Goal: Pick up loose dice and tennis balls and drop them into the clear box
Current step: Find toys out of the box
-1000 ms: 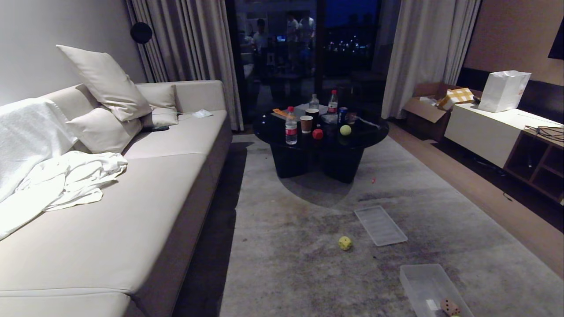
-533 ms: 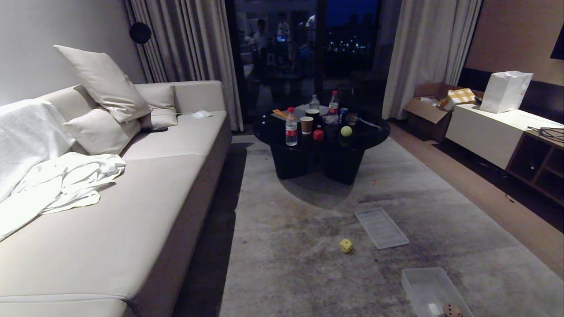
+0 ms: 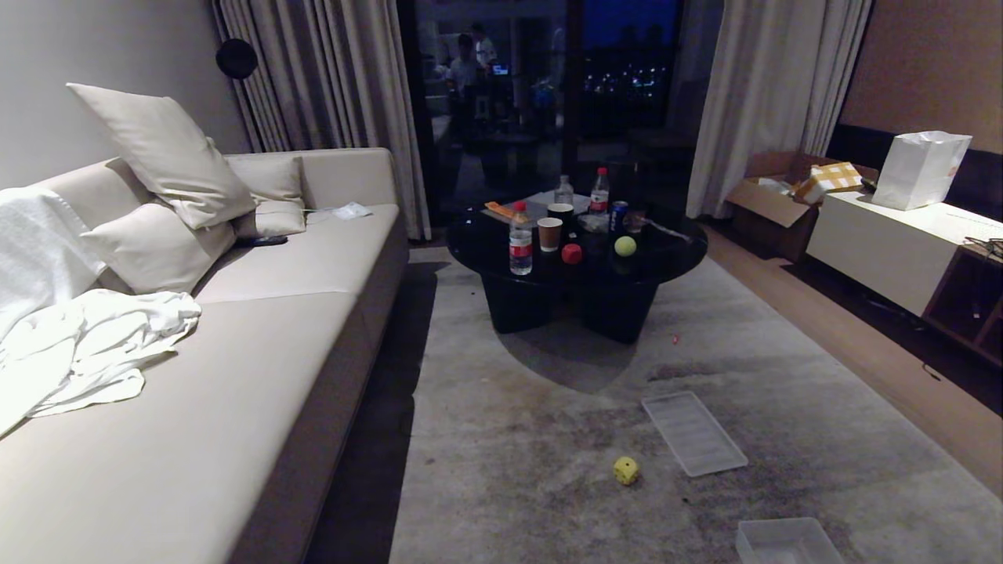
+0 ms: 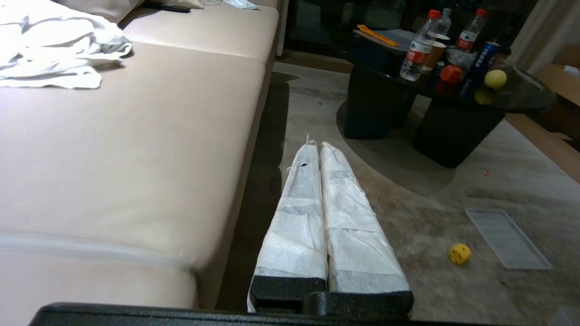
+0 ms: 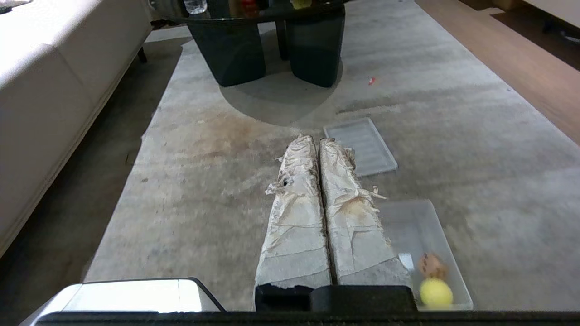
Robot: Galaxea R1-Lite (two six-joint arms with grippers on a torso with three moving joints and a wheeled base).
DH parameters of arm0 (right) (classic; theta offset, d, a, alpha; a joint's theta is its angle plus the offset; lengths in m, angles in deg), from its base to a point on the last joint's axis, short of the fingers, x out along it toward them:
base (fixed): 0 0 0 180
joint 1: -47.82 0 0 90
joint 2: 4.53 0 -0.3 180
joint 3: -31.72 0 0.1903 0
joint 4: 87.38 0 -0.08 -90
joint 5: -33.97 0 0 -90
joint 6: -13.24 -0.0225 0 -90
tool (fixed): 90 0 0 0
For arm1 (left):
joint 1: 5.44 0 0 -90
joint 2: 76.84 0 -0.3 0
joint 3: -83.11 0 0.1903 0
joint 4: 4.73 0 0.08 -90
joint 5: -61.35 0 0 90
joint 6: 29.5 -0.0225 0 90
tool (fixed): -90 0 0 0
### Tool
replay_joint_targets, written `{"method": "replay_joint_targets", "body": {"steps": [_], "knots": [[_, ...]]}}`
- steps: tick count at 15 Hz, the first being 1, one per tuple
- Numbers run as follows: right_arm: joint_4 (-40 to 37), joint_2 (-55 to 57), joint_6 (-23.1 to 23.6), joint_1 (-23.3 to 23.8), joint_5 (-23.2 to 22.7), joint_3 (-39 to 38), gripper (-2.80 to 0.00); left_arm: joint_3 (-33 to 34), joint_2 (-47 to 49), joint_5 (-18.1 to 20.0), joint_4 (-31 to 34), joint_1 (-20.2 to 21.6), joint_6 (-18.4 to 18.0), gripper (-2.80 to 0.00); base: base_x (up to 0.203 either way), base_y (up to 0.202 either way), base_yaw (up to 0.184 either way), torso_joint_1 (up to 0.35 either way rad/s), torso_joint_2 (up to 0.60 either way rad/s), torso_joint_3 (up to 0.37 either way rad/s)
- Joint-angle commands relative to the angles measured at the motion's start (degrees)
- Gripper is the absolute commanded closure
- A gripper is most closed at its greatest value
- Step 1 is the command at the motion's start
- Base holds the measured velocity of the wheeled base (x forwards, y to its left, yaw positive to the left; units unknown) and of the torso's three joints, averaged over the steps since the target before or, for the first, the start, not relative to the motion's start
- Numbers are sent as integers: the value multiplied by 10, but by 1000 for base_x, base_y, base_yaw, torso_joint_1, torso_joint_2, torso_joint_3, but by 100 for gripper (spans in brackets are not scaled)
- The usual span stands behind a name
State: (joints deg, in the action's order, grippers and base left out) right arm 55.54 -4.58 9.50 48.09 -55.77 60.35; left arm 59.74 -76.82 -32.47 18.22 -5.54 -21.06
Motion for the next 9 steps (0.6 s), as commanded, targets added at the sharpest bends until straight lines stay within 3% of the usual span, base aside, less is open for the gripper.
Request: {"method": "replay_joint_targets", "body": {"steps": [1,9], "knots": [[-1,0,1,0,0,0,0,0,1,0,0,0,1,0,183,0,-1,2,2,3],[-1,0,0,0,0,0,0,0,0,0,0,0,0,0,181,0,1,1,3,3]]}}
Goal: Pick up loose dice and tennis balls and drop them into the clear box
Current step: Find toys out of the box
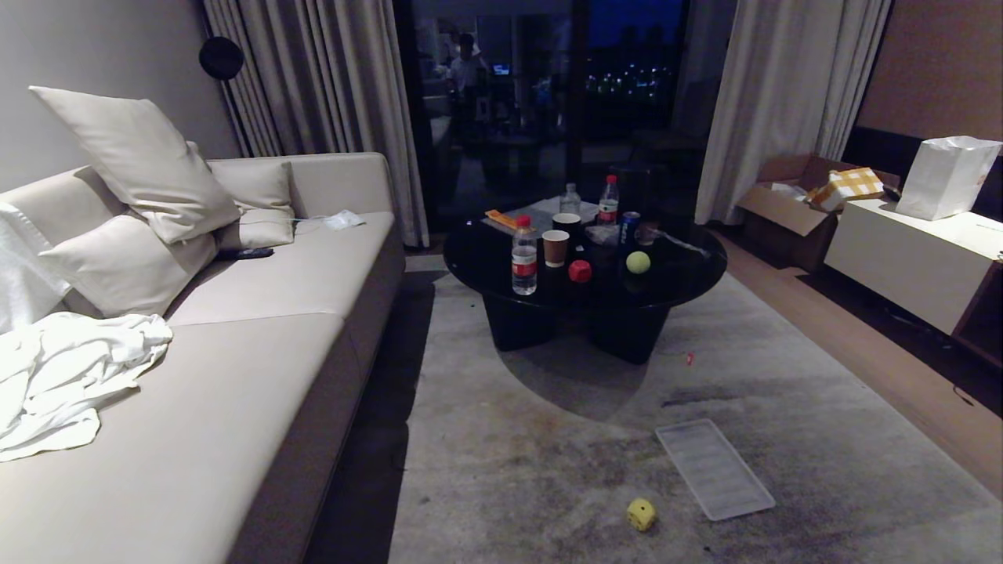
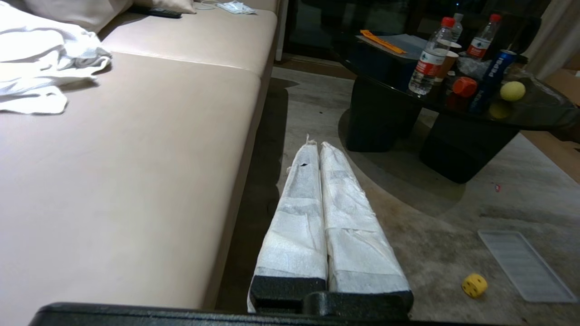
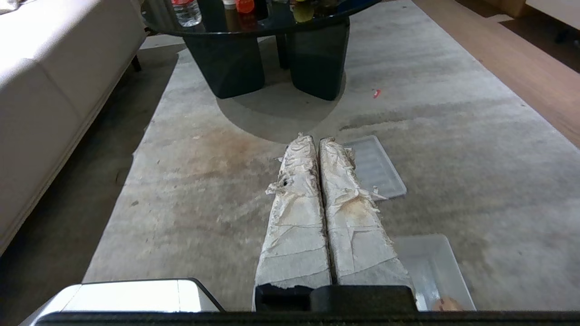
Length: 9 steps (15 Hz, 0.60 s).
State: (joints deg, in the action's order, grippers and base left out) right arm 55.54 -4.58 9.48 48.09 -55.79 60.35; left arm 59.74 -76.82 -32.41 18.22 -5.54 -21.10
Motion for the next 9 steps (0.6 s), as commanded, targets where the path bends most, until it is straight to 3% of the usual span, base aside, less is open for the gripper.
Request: {"method": "replay_joint_targets", "body": {"steps": [1,9], "knots": [[-1,0,1,0,0,0,0,0,0,0,0,0,1,0,130,0,1,5,2,5],[-1,0,0,0,0,0,0,0,1,-1,0,0,1,0,8,0,0,0,0,0]]}}
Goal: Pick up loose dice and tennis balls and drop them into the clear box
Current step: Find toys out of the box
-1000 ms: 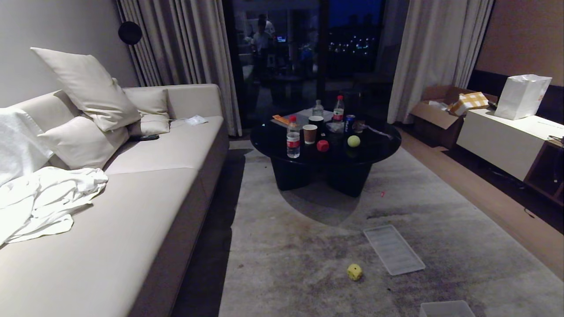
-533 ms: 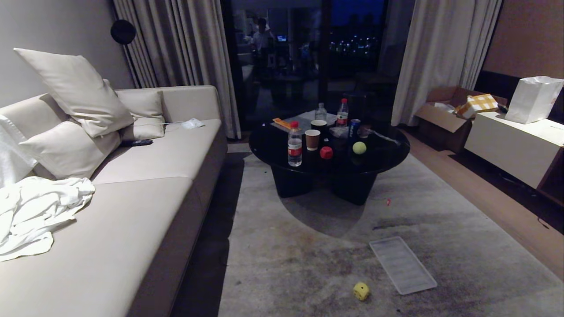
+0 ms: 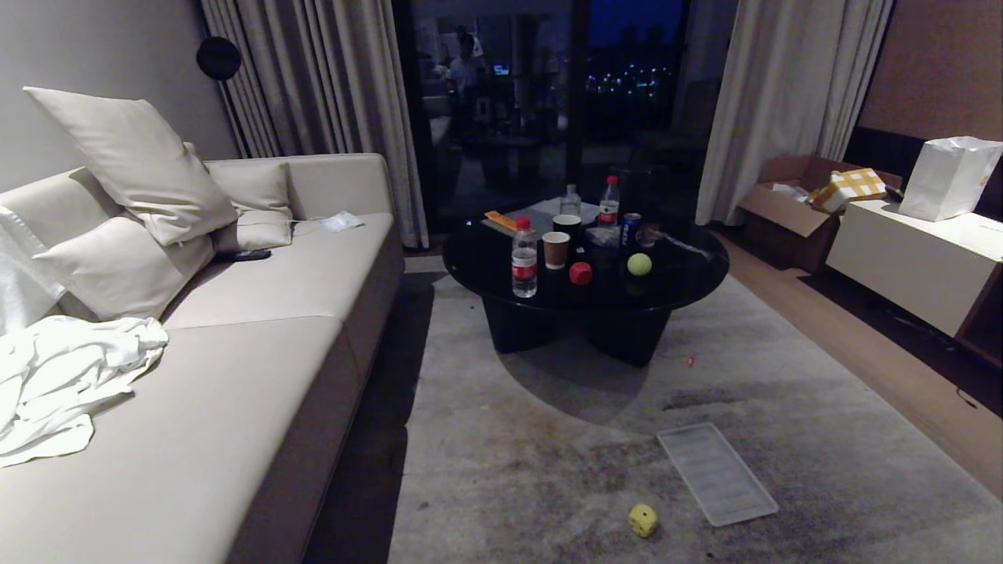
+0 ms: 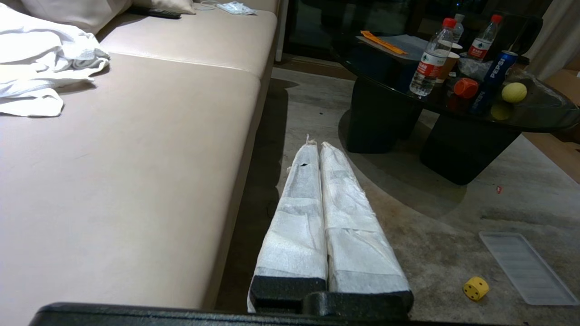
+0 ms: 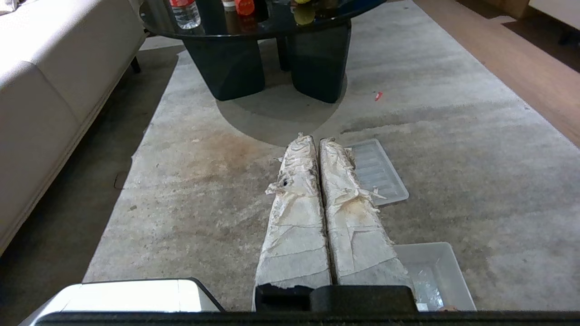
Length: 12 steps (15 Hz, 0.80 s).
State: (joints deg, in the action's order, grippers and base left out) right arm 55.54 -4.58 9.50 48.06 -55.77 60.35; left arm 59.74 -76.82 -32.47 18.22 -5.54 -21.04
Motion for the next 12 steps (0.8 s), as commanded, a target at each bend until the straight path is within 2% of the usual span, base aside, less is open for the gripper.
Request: {"method": "replay_joint_targets", "body": {"steps": [1,4,12], "knots": [[-1,0,0,0,0,0,0,0,1,0,0,0,1,0,0,0,0,0,0,0],[-1,0,0,0,0,0,0,0,0,0,0,0,1,0,0,0,0,4,5,-99],[-1,0,0,0,0,0,0,0,1,0,0,0,1,0,0,0,0,1,3,-196]]}}
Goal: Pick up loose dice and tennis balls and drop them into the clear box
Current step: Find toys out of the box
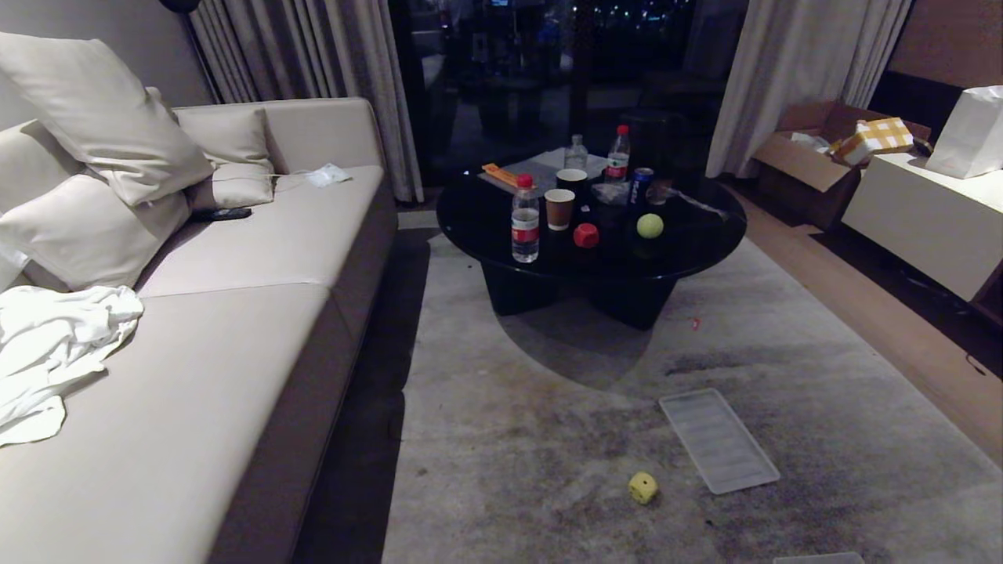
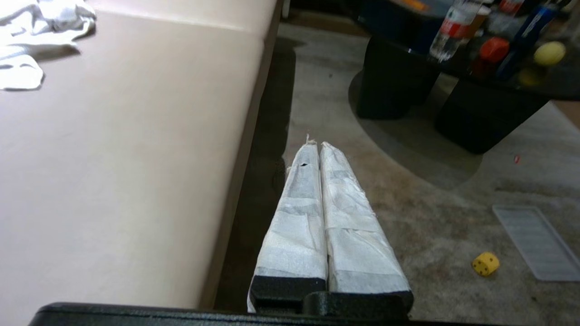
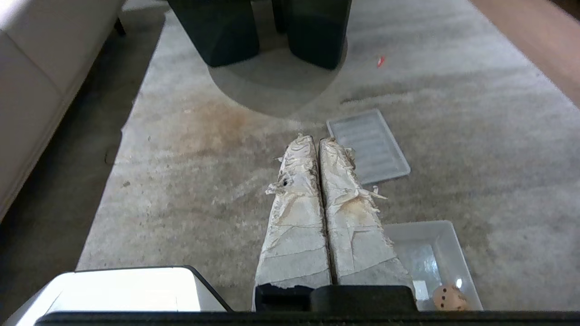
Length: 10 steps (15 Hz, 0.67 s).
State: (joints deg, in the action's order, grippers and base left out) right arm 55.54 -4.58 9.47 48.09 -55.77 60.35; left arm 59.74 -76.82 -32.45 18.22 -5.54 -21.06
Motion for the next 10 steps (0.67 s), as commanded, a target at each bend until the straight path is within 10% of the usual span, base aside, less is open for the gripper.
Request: {"method": "replay_joint_targets", "body": {"steps": [1,10], "knots": [[-1,0,0,0,0,0,0,0,0,0,0,0,1,0,0,0,0,2,-1,-203],[-1,0,0,0,0,0,0,0,0,0,0,0,1,0,0,0,0,3,2,-197]]}}
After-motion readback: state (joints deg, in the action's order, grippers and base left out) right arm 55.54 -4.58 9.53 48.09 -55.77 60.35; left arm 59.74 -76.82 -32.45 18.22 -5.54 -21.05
